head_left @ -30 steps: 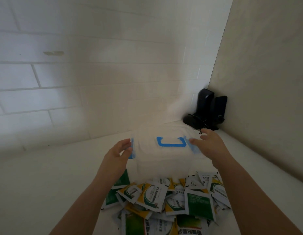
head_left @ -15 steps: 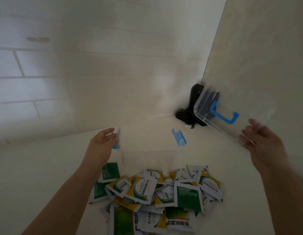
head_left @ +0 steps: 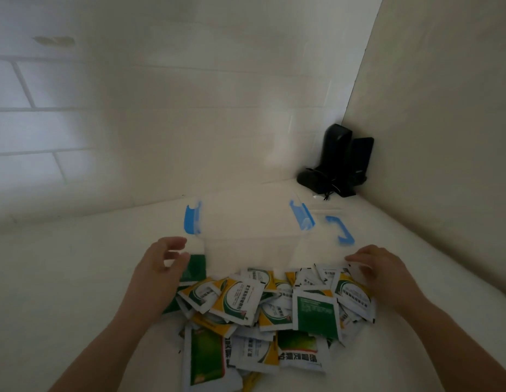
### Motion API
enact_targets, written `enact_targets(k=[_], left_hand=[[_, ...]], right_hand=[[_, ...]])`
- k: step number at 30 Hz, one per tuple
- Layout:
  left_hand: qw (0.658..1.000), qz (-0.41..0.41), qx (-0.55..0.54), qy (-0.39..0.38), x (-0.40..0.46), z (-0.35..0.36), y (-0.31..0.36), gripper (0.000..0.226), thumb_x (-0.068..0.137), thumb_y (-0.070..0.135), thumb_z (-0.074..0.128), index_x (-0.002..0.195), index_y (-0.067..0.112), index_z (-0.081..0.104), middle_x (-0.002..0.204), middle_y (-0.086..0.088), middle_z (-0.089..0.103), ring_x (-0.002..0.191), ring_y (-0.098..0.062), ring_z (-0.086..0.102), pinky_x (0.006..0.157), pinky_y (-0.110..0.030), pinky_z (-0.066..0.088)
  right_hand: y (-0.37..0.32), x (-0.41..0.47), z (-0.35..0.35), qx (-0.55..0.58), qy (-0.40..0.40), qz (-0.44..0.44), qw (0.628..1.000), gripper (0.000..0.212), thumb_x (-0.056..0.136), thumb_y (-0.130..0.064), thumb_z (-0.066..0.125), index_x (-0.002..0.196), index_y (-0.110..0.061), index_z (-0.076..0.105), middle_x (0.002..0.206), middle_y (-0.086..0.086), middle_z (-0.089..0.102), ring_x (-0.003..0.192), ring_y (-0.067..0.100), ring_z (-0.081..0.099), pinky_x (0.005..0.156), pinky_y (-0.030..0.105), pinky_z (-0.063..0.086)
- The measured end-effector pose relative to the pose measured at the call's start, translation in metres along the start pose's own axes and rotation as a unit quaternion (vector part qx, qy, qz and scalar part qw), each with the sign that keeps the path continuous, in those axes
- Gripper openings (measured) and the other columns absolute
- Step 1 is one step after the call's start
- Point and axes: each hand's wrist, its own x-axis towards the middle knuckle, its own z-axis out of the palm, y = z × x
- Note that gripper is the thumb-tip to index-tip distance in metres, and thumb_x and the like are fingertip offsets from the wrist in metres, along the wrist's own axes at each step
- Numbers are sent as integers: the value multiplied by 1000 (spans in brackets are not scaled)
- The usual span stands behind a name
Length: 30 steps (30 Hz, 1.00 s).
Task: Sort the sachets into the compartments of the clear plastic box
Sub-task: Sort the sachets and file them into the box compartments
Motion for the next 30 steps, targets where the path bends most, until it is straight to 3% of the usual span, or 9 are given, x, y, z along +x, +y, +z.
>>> enact_targets(k=[3, 6, 10, 13, 15, 19, 21, 27, 30], left_hand=[[997, 35, 51, -56, -18, 0, -7, 15, 87, 18, 55, 98, 27, 56, 97, 7, 60, 95, -18, 59, 72, -26, 48], [985, 50, 116, -114, -26, 2, -6, 28, 84, 36, 55, 111, 30, 54, 108, 6, 56, 97, -10, 53, 84, -26, 48], [942, 67, 262, -198, -29, 11, -8, 100, 50, 92, 24, 132, 36, 36, 135, 13, 42, 123, -8, 34, 109, -32, 28], [928, 87, 308, -193, -31, 20, -13, 128, 27, 95, -11, 137, 38, 25, 146, 18, 28, 133, -8, 21, 113, -33, 14], [932, 99, 305, -170, -32, 23, -16, 126, 28, 94, -11, 135, 39, 26, 144, 19, 28, 133, -6, 21, 113, -32, 12], [945, 125, 257, -159, -34, 22, -22, 106, 39, 95, 5, 123, 41, 38, 128, 24, 38, 124, -3, 29, 108, -30, 16], [950, 127, 225, -176, -36, 19, -20, 85, 44, 94, 20, 112, 46, 41, 118, 31, 36, 119, 3, 29, 105, -28, 17], [969, 116, 121, -183, -36, 13, -14, 32, 63, 71, 40, 89, 55, 46, 101, 43, 40, 102, 33, 22, 110, -31, 19], [978, 99, 42, -177, -36, 10, -7, 28, 64, 68, 44, 88, 57, 53, 98, 42, 51, 112, 16, 33, 109, -38, 28]], right_hand=[[-19, -7, -7, 56, 82, 22, 995, 33, 83, 9, 52, 100, -13, 69, 108, 11, 64, 100, 25, 55, 85, 25, 35], [-64, -21, -20, 134, 135, 2, 982, 24, 87, -2, 53, 100, -16, 67, 101, 3, 61, 99, 19, 52, 85, 23, 32], [-138, -47, -26, 150, -16, -47, 987, 31, 88, -42, 49, 117, -31, 56, 104, -15, 50, 99, 3, 40, 86, 18, 27], [-167, -53, -13, 59, -80, -66, 993, 82, 66, -83, 17, 119, -31, 52, 115, -11, 48, 109, 10, 38, 95, 26, 31], [-173, -54, -2, 67, -82, -66, 992, 95, 54, -89, 9, 116, -31, 52, 115, -12, 45, 109, 8, 36, 96, 25, 30], [-180, -54, 5, 224, -46, -56, 972, 30, 79, -47, 58, 103, -30, 54, 103, -14, 49, 99, 2, 42, 93, 21, 40], [-180, -50, 1, 316, -41, -24, 947, 11, 85, -26, 60, 90, -33, 53, 93, -16, 58, 87, -1, 55, 81, 15, 49], [-160, -35, -18, 398, -18, -20, 917, 26, 91, -14, 50, 87, -39, 56, 87, -18, 64, 78, -12, 59, 61, 2, 45], [-170, -35, -21, 375, -63, -89, 921, 39, 91, -10, 51, 89, -49, 54, 90, -22, 61, 87, -12, 57, 68, 1, 44]])
